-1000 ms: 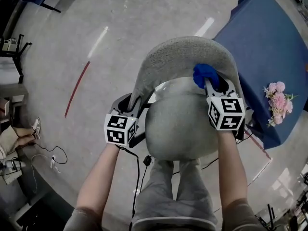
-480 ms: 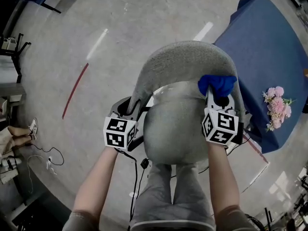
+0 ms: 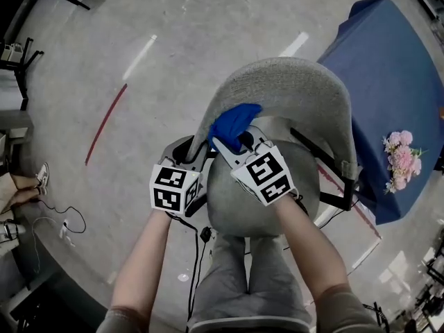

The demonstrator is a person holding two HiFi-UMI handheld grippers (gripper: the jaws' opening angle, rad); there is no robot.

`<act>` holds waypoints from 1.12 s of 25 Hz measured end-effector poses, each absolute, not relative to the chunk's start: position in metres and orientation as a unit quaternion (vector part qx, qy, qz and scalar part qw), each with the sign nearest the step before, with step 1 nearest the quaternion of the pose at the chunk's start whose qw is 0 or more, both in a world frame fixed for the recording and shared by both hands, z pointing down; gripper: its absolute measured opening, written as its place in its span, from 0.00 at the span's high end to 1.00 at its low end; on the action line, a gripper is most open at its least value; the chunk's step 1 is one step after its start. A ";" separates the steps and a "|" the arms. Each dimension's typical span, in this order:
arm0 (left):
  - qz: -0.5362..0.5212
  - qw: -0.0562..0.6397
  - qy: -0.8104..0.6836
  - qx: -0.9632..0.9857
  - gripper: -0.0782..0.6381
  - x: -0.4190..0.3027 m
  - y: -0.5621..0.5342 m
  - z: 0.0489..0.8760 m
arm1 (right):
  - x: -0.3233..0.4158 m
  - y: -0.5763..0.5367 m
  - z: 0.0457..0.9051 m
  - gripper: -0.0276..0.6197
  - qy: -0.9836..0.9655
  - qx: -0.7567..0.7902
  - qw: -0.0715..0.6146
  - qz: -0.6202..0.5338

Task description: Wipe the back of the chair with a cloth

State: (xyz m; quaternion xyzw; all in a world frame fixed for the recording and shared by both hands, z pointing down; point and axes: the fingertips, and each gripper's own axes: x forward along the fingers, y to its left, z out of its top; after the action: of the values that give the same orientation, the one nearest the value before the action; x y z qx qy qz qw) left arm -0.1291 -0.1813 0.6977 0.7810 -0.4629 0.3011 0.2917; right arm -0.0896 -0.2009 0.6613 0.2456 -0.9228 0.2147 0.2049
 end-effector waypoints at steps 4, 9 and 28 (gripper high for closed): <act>0.301 0.293 -0.462 0.781 0.73 -0.130 -0.181 0.697 | -0.086 -0.199 0.673 0.77 -0.934 0.217 0.207 0.195; 0.303 0.291 -0.465 0.779 0.73 -0.130 -0.181 0.697 | -0.047 -0.228 0.714 0.76 -0.910 0.267 0.238 0.207; 0.316 0.284 -0.472 0.772 0.72 -0.133 -0.180 0.698 | 0.243 -0.186 0.685 0.77 -0.636 0.697 0.215 0.251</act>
State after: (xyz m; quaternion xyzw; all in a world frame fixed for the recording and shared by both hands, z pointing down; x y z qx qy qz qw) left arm -0.1329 -0.1801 0.6984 0.7724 -0.4724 0.3155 0.2838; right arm 0.2429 -0.1862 0.6852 0.6973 -0.6361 0.2510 0.2150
